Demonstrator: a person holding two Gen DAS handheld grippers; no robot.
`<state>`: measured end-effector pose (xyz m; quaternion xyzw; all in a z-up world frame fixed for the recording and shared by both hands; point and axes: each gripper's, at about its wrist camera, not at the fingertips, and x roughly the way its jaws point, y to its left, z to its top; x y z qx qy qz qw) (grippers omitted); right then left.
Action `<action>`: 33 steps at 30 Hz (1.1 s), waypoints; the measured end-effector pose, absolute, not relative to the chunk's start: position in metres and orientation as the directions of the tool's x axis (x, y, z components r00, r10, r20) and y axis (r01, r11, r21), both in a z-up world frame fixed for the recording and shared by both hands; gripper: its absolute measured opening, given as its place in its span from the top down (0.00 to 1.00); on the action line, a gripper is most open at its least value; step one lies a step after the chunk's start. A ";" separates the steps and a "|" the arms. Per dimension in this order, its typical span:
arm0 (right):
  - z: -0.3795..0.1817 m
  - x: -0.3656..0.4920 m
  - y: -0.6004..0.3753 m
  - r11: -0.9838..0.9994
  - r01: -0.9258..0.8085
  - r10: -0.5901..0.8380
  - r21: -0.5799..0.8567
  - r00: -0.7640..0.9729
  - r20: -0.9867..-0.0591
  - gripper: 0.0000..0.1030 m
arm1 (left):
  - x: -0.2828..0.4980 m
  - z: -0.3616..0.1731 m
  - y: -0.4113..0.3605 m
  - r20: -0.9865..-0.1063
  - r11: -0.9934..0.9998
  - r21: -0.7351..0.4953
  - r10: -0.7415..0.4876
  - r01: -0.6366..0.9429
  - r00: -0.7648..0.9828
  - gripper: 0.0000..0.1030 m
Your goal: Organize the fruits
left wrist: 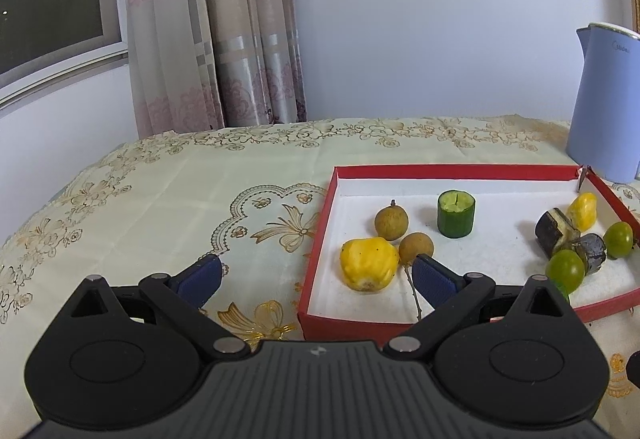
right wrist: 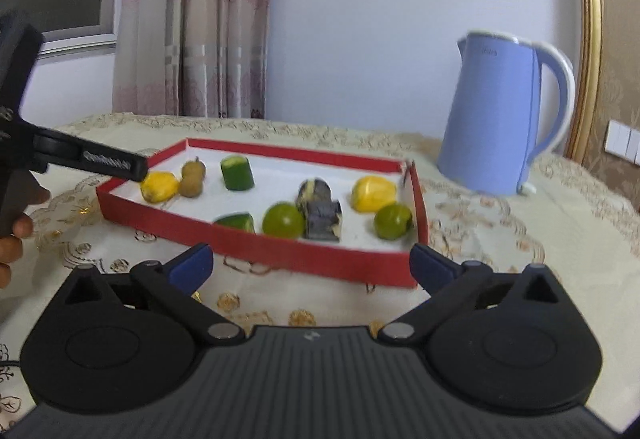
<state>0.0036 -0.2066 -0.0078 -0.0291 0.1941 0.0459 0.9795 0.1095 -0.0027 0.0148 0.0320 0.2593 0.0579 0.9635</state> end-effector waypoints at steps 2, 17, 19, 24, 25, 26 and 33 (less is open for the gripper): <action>-0.007 0.002 -0.212 0.995 -0.095 0.084 -0.009 0.925 -0.370 0.00 | 0.110 0.015 -0.002 -0.497 0.991 0.090 0.128 -0.096 0.858 0.01; -0.009 -0.002 -0.204 0.987 -0.150 0.122 -0.047 0.919 -0.376 0.00 | 0.107 0.016 -0.004 -0.500 0.993 0.083 0.116 -0.085 0.858 0.01; -0.010 -0.001 -0.203 0.987 -0.153 0.123 -0.049 0.915 -0.383 0.00 | 0.106 0.016 -0.004 -0.497 0.993 0.084 0.112 -0.081 0.860 0.01; -0.012 0.001 -0.203 0.985 -0.166 0.132 -0.046 0.901 -0.413 0.00 | 0.106 0.016 -0.005 -0.494 0.993 0.086 0.110 -0.077 0.862 0.01; -0.013 0.002 -0.203 0.984 -0.172 0.137 -0.046 0.898 -0.418 0.00 | 0.107 0.016 -0.005 -0.492 0.993 0.089 0.114 -0.080 0.863 0.01; -0.013 0.002 -0.203 0.984 -0.173 0.137 -0.047 0.897 -0.419 0.00 | 0.107 0.016 -0.005 -0.490 0.992 0.093 0.119 -0.084 0.864 0.01; -0.015 0.006 -0.204 0.986 -0.165 0.130 -0.039 0.882 -0.453 0.00 | 0.106 0.016 -0.008 -0.482 0.988 0.122 0.140 -0.092 0.865 0.01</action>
